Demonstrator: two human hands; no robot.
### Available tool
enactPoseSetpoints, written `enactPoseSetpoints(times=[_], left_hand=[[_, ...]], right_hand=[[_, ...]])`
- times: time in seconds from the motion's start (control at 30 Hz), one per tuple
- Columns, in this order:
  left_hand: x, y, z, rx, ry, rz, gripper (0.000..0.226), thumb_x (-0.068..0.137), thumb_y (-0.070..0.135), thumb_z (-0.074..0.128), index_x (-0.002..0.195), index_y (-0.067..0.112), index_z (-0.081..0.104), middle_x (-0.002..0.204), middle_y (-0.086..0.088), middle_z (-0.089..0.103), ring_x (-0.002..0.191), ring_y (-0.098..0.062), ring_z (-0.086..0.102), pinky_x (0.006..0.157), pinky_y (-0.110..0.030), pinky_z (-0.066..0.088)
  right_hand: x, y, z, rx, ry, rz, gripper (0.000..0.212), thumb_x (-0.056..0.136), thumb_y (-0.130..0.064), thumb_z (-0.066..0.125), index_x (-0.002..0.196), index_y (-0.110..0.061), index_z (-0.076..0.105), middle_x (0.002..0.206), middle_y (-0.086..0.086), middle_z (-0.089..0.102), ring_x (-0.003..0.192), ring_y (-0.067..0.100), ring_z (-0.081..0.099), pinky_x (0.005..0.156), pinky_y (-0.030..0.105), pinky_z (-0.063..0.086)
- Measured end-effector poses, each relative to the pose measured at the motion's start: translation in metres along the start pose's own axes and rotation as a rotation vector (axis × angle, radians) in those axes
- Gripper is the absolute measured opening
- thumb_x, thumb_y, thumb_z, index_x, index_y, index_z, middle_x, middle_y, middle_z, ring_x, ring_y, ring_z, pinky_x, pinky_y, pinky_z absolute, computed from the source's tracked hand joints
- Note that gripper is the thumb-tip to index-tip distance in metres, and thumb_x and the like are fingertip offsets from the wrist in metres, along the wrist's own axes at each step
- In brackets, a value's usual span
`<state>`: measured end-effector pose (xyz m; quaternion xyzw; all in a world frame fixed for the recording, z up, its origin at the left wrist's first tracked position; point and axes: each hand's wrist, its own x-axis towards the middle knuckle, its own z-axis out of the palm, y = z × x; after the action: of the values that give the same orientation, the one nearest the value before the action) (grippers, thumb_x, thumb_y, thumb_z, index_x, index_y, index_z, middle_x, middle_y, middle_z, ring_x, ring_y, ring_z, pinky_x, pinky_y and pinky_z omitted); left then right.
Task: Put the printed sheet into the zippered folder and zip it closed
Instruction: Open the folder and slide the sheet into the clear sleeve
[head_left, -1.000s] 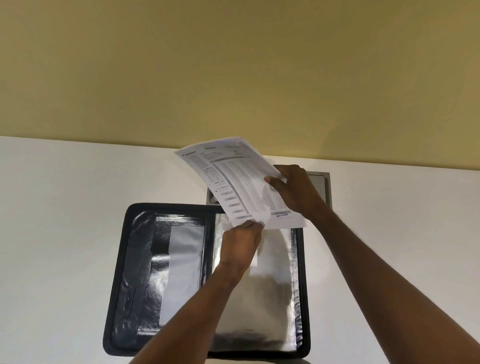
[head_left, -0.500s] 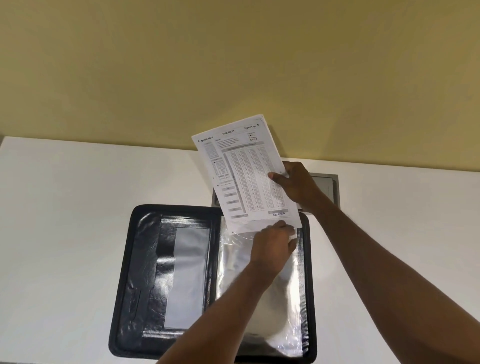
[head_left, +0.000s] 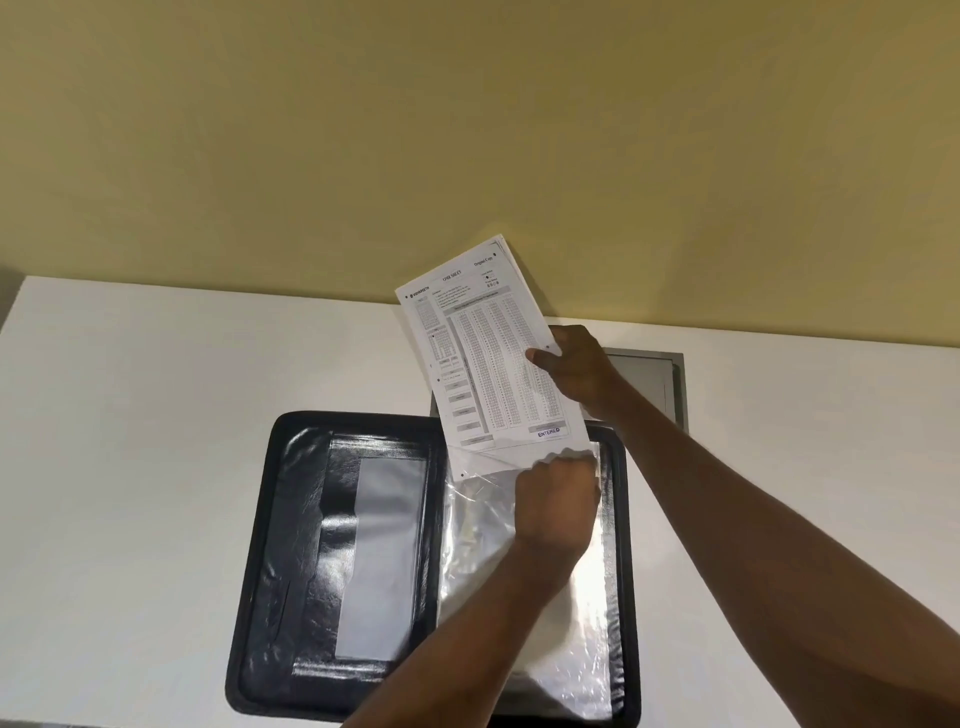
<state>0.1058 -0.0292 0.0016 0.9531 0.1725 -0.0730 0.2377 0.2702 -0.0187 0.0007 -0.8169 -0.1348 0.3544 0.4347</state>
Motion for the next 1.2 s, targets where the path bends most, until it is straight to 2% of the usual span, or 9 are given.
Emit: enactPoseSetpoints(times=[0.1,0.2,0.33,0.57,0.77,0.93,1.0,1.1,1.2], left_hand=[[-0.004,0.003,-0.008,0.032,-0.04,0.02,0.013,0.096,0.018,0.061,0.096,0.02,0.074,0.087,-0.001,0.075,0.076,-0.021,0.073,0.067,-0.031,0.06],[-0.005,0.007,-0.014,0.037,-0.133,0.012,0.006,0.089,0.017,0.071,0.085,0.021,0.074,0.073,0.001,0.072,0.064,-0.018,0.071,0.056,-0.027,0.056],[-0.006,0.009,-0.016,0.05,-0.121,0.032,0.018,0.069,0.016,0.086,0.068,0.023,0.069,0.057,0.005,0.064,0.046,-0.015,0.063,0.044,-0.021,0.044],[-0.007,0.004,-0.018,0.147,-0.109,0.03,0.028,0.056,0.013,0.092,0.07,0.024,0.071,0.056,0.003,0.063,0.045,-0.018,0.062,0.044,-0.021,0.046],[-0.006,0.002,-0.018,0.238,-0.101,0.085,0.026,0.074,0.014,0.083,0.095,0.027,0.074,0.067,0.002,0.069,0.056,-0.019,0.069,0.053,-0.024,0.054],[-0.003,0.002,-0.022,0.296,-0.116,0.144,0.027,0.061,0.018,0.091,0.081,0.03,0.077,0.054,0.004,0.067,0.048,-0.014,0.067,0.049,-0.02,0.052],[-0.001,0.0,-0.021,0.301,-0.095,0.148,0.027,0.062,0.017,0.09,0.083,0.03,0.078,0.057,0.004,0.068,0.051,-0.013,0.068,0.05,-0.021,0.054],[0.001,-0.001,-0.017,0.294,-0.148,0.172,0.023,0.077,0.015,0.082,0.097,0.026,0.078,0.072,0.003,0.074,0.065,-0.015,0.073,0.061,-0.025,0.06],[0.003,0.0,-0.009,0.305,-0.155,0.212,0.021,0.069,0.021,0.089,0.088,0.026,0.08,0.067,0.006,0.071,0.058,-0.01,0.068,0.058,-0.02,0.058]], right_hand=[[0.003,0.002,0.005,-0.034,0.036,0.017,0.032,0.099,-0.014,0.064,0.13,-0.009,0.068,0.128,0.01,0.072,0.097,0.022,0.071,0.064,0.015,0.05],[0.004,0.005,0.009,-0.04,0.069,0.042,0.033,0.099,-0.014,0.065,0.131,-0.01,0.068,0.13,0.009,0.07,0.094,0.017,0.068,0.056,0.006,0.045],[0.002,0.006,0.012,-0.024,0.099,0.069,0.033,0.099,-0.013,0.064,0.132,-0.011,0.067,0.132,0.009,0.069,0.092,0.017,0.067,0.056,0.009,0.045],[0.0,0.009,0.016,0.012,0.119,0.097,0.033,0.099,-0.009,0.063,0.132,-0.009,0.068,0.13,0.01,0.07,0.096,0.02,0.068,0.06,0.014,0.047],[-0.004,0.013,0.014,0.045,0.104,0.119,0.033,0.099,-0.009,0.064,0.131,-0.009,0.068,0.127,0.011,0.072,0.098,0.022,0.069,0.069,0.02,0.049],[-0.01,0.023,0.012,0.108,0.104,0.155,0.034,0.099,-0.011,0.064,0.133,-0.011,0.067,0.129,0.008,0.071,0.107,0.026,0.071,0.088,0.032,0.055],[-0.012,0.028,0.011,0.112,0.107,0.169,0.034,0.099,-0.012,0.064,0.132,-0.009,0.067,0.128,0.01,0.071,0.109,0.028,0.071,0.093,0.038,0.057],[-0.016,0.034,0.012,0.165,0.106,0.224,0.033,0.099,-0.01,0.065,0.131,-0.004,0.067,0.128,0.013,0.071,0.11,0.031,0.07,0.099,0.048,0.057],[-0.014,0.033,0.012,0.289,0.12,0.354,0.035,0.097,-0.004,0.066,0.132,0.0,0.065,0.131,0.017,0.068,0.114,0.036,0.068,0.102,0.053,0.054]])
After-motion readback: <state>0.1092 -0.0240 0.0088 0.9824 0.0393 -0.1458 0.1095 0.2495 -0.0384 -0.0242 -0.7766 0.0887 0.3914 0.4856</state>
